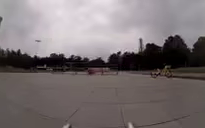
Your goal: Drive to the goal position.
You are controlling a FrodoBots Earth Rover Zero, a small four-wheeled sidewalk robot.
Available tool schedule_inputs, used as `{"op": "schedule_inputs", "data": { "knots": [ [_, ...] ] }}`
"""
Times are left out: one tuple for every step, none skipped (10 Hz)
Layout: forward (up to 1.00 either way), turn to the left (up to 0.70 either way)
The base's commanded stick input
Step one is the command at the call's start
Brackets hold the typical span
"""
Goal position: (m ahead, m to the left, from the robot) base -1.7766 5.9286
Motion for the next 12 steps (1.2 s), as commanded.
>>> {"op": "schedule_inputs", "data": {
  "knots": [
    [0.70,0.00],
    [0.70,0.00],
    [0.70,0.00],
    [0.70,0.00],
    [0.70,0.00],
    [0.70,0.00],
    [0.70,0.00],
    [0.70,0.00],
    [0.70,0.00],
    [0.70,0.00],
    [0.70,0.00],
    [0.70,0.00]
  ]
}}
